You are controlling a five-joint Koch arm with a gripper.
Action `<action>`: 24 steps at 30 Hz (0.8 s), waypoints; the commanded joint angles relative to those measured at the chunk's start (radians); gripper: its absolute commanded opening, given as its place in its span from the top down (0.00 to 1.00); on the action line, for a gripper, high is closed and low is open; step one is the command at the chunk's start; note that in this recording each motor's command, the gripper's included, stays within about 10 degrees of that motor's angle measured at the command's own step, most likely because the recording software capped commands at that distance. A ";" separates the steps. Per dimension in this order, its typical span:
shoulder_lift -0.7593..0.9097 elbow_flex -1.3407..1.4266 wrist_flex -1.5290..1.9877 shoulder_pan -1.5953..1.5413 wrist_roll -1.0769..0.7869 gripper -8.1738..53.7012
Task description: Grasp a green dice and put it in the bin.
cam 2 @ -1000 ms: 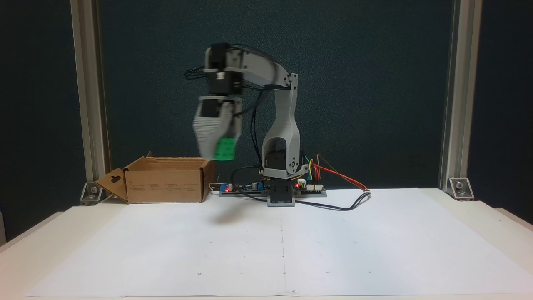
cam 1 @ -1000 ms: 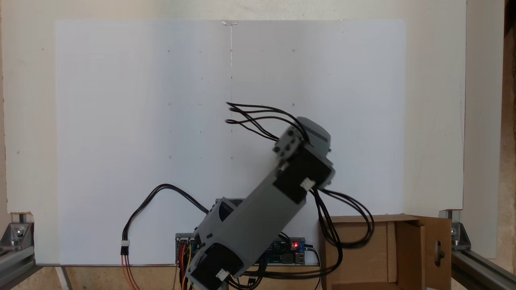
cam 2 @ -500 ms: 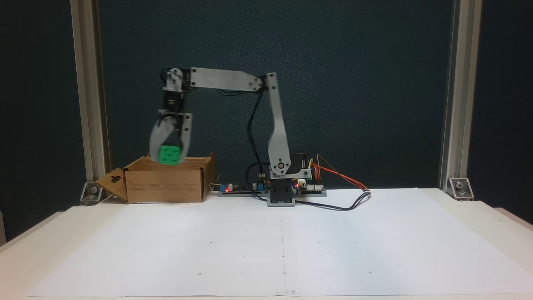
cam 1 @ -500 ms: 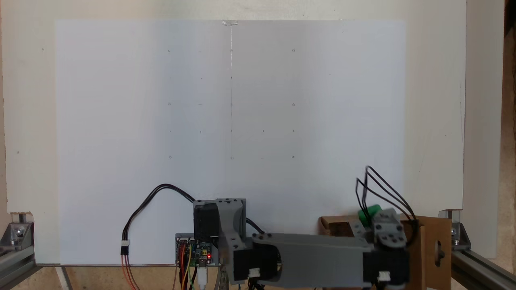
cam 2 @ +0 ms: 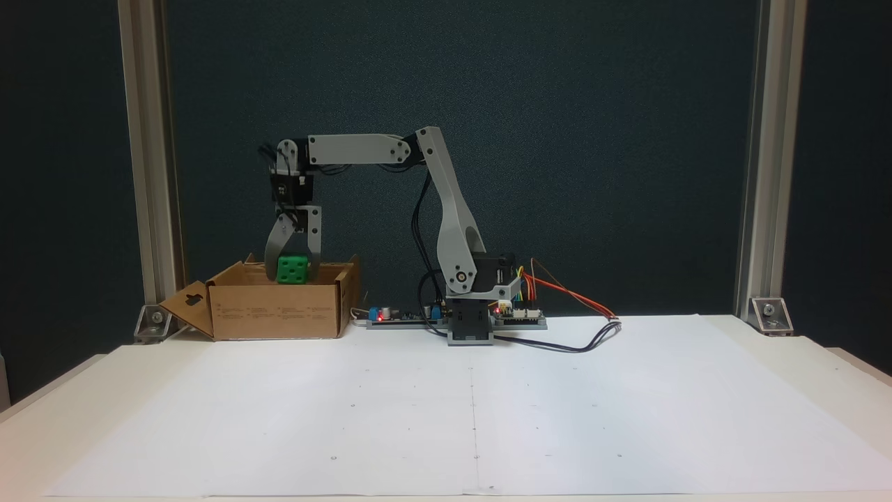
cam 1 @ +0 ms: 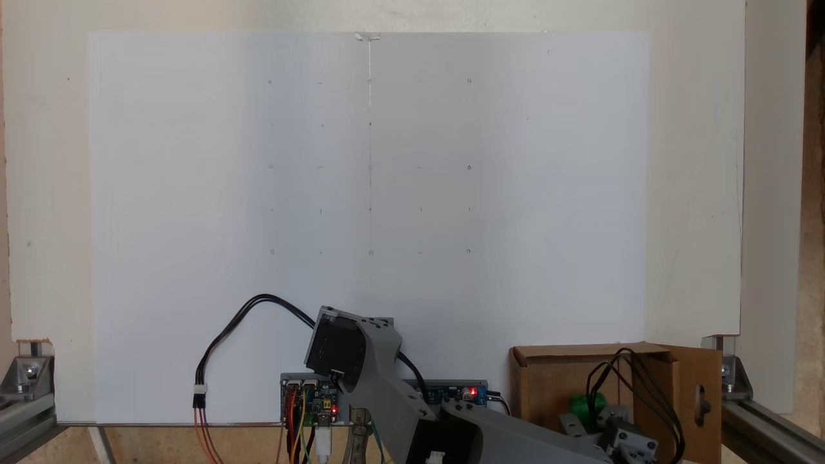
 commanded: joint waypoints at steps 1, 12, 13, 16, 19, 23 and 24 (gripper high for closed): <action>0.011 -0.029 -0.014 0.005 -0.078 0.31; 0.206 -0.029 -0.031 -0.229 0.158 0.14; 0.235 -0.029 -0.031 -0.298 0.195 0.14; 0.319 -0.029 -0.031 -0.504 0.311 0.14; 0.373 -0.028 -0.031 -0.721 0.417 0.14; 0.425 0.018 -0.031 -1.009 0.515 0.14; 0.440 0.028 -0.031 -1.081 0.537 0.14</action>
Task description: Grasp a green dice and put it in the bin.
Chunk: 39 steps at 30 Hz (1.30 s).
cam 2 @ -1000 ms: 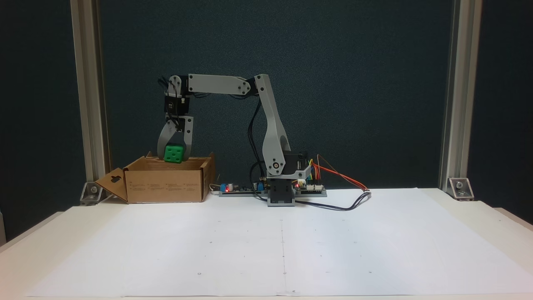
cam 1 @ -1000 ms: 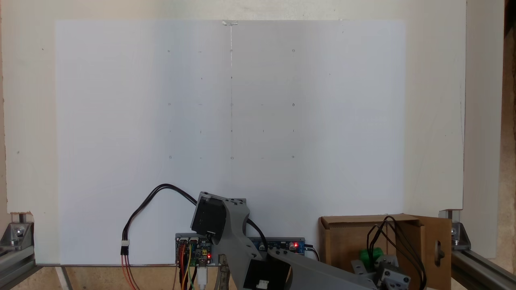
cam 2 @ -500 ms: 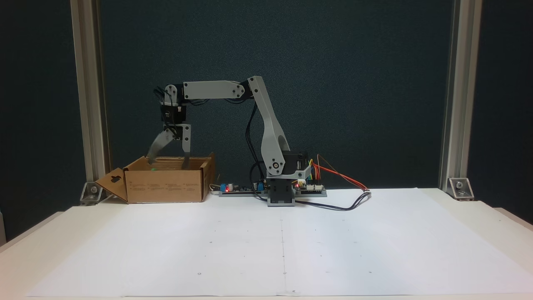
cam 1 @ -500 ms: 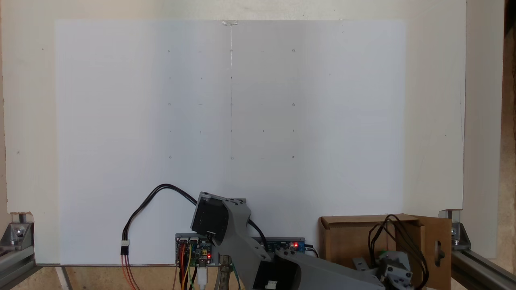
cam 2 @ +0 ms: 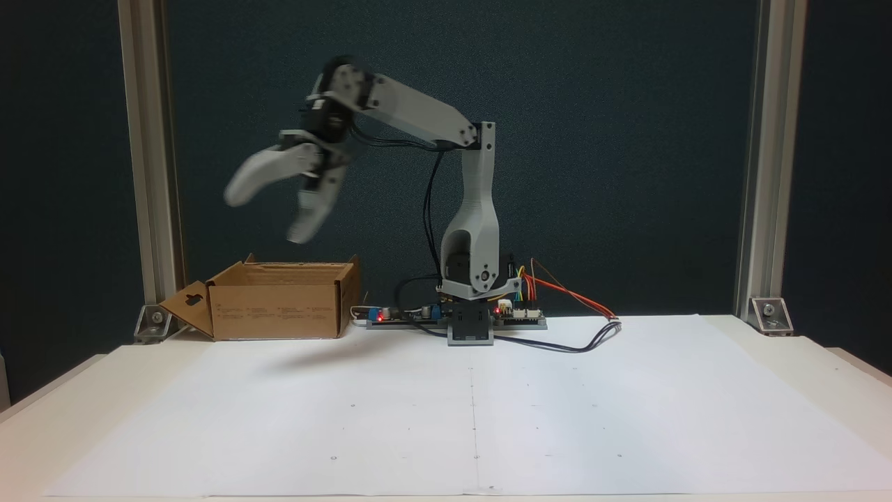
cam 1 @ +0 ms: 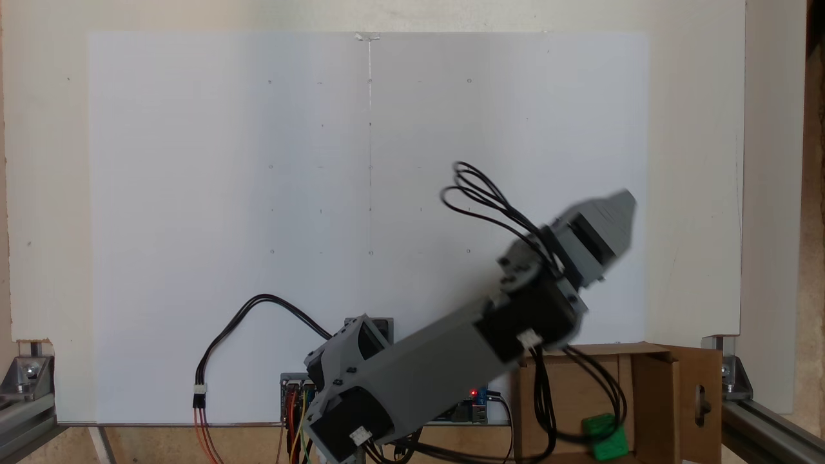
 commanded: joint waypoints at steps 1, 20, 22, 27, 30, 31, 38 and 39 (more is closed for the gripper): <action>0.057 -0.006 -0.011 -0.161 0.094 0.14; 0.495 0.894 -0.849 -0.983 0.107 0.14; 0.571 0.940 -0.942 -0.963 0.106 0.14; 0.730 1.083 -1.101 -0.930 0.103 0.13; 0.753 1.175 -1.238 -0.902 0.097 0.13; 0.753 1.200 -1.277 -0.888 0.094 0.13; 0.755 1.381 -1.570 -0.861 0.094 0.13; 0.755 1.402 -1.612 -0.864 0.094 0.13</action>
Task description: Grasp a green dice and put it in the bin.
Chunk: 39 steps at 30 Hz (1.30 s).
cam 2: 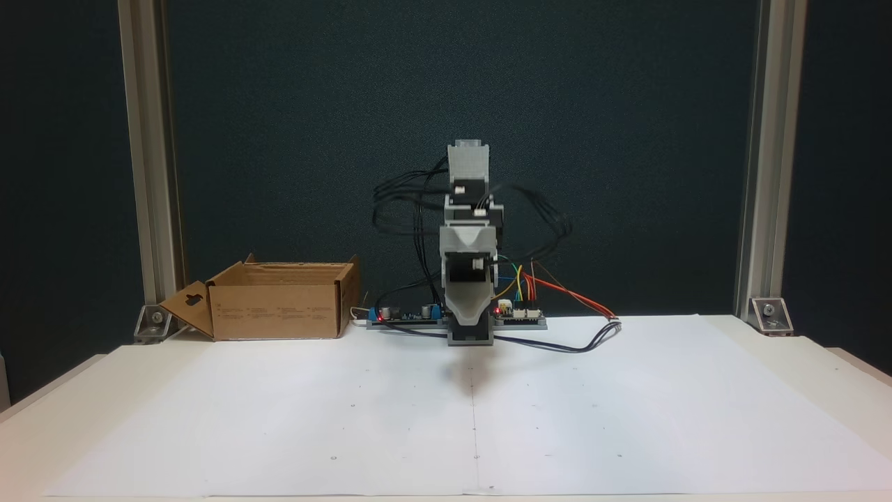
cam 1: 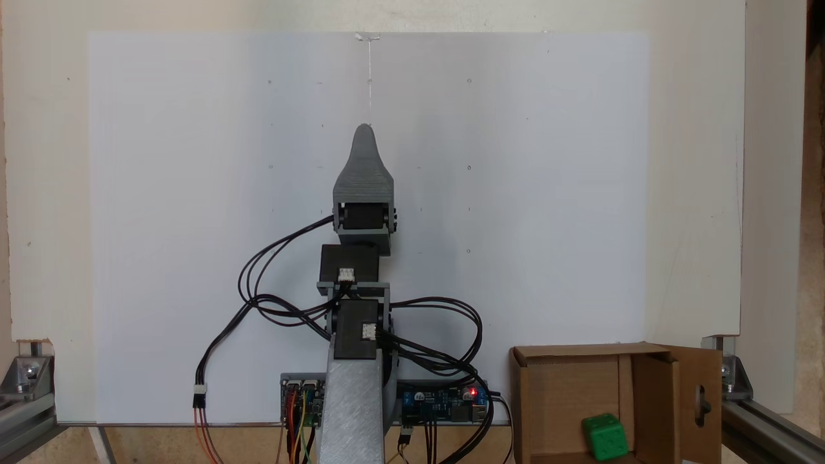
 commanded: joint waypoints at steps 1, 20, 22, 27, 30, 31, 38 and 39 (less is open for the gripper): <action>0.110 -0.002 -0.165 0.000 0.028 0.13; 0.110 0.314 -0.652 0.000 0.028 0.15; 0.110 0.321 -0.658 0.015 0.020 0.15; 0.110 0.360 -0.707 0.043 0.023 0.15; 0.110 0.410 -0.781 0.043 0.023 0.16; 0.110 0.425 -0.805 0.041 0.023 0.16; 0.109 0.462 -0.836 0.029 0.026 0.15; 0.109 0.462 -0.838 0.025 0.028 0.15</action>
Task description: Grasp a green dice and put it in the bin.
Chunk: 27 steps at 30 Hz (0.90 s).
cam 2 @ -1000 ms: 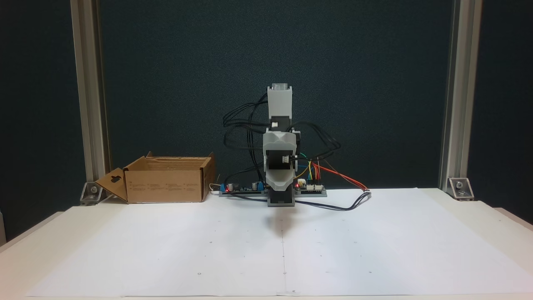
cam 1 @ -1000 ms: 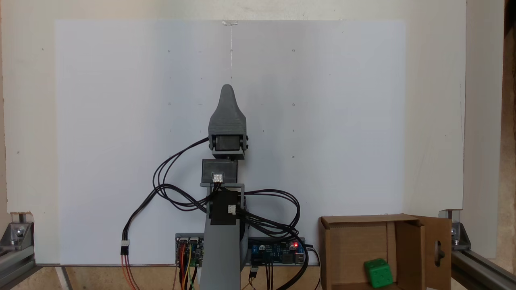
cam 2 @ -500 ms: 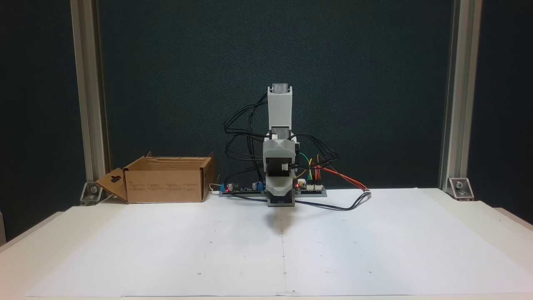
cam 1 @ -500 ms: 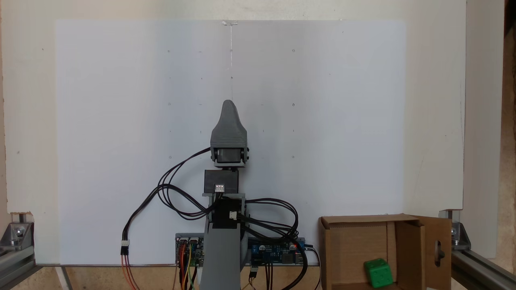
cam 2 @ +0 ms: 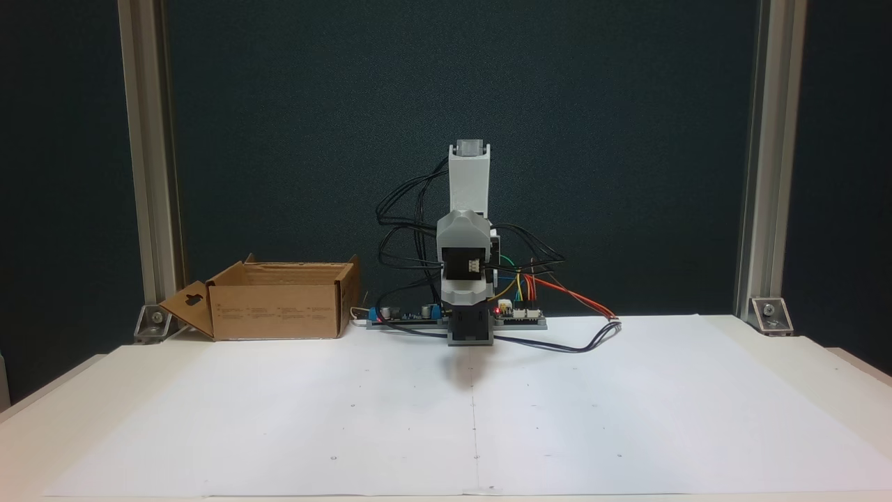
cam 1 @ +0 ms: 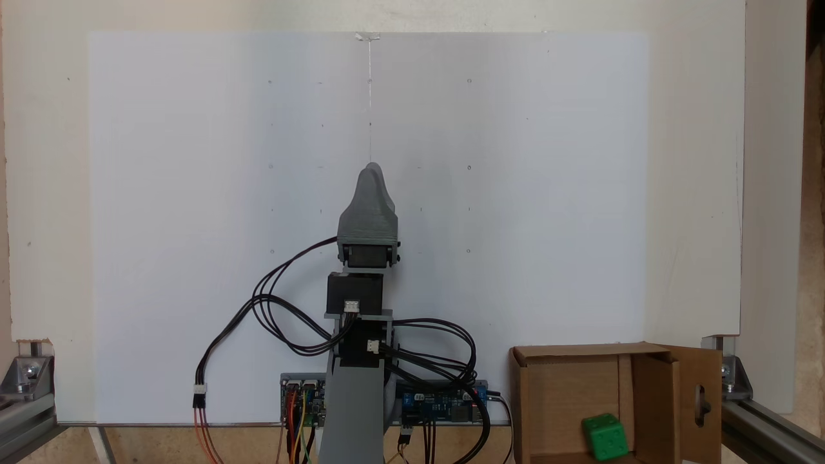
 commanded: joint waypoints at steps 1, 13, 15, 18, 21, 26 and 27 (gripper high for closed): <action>0.109 0.049 -0.074 -0.011 0.028 0.15; 0.107 0.049 -0.095 -0.029 0.029 0.15; 0.109 0.049 -0.097 -0.029 0.029 0.15; 0.109 0.049 -0.098 -0.029 0.029 0.15; 0.109 0.049 -0.097 -0.029 0.029 0.15; 0.107 0.049 -0.097 -0.031 0.028 0.15; 0.107 0.049 -0.097 -0.031 0.028 0.15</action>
